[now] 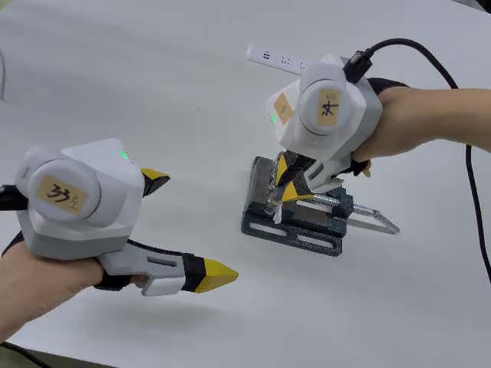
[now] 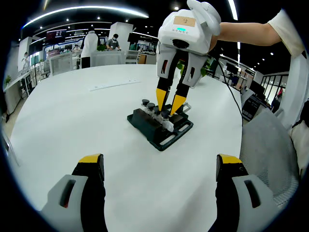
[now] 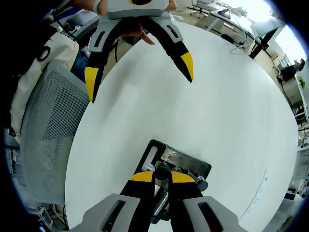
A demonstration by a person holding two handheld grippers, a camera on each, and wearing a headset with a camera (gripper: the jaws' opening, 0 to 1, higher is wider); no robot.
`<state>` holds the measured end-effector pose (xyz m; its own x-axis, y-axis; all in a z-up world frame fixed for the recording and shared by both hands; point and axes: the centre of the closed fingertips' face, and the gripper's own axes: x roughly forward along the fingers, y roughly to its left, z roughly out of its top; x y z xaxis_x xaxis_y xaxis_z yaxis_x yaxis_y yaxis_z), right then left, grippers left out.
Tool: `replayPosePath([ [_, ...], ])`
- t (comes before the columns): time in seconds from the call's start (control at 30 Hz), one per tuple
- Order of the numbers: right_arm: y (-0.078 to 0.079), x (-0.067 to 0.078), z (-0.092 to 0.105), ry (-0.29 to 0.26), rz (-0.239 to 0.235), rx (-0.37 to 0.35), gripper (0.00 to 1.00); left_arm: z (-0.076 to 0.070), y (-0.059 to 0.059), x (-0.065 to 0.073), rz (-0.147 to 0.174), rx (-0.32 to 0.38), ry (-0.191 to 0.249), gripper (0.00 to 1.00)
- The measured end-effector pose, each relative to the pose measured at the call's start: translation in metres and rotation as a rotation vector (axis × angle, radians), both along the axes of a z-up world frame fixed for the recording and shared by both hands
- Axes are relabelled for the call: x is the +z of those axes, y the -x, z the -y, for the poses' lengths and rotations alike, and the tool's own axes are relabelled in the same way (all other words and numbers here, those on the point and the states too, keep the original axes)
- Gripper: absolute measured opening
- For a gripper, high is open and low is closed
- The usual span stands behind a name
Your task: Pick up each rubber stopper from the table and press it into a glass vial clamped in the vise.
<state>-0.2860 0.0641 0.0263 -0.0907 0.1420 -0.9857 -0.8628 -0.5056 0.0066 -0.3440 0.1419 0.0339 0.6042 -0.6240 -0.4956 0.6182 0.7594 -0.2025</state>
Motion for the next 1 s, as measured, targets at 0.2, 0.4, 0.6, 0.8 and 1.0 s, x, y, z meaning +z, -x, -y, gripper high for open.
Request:
replayPosePath([
  [0.2, -0.0010, 0.0004, -0.0012, 0.002, -0.012, -0.018, 0.05, 0.0006, 0.0013, -0.0014, -0.005, -0.002, 0.002, 0.95],
  [0.4, -0.0006, 0.0004, -0.0017, 0.000, -0.017, -0.025, 0.05, 0.0025, 0.0015, -0.0003, -0.004, -0.003, 0.003, 0.95],
  [0.6, 0.0015, -0.0021, -0.0032, 0.005, -0.017, -0.021, 0.05, 0.0028, 0.0021, -0.0008, -0.006, -0.003, 0.006, 0.95],
  [0.8, 0.0007, -0.0019, -0.0016, 0.010, -0.015, -0.015, 0.05, 0.0014, 0.0029, -0.0013, -0.009, 0.002, 0.011, 0.95],
  [1.0, 0.0009, -0.0028, -0.0025, 0.034, -0.004, -0.032, 0.05, 0.0017, 0.0028, -0.0032, -0.012, 0.002, 0.014, 0.94],
])
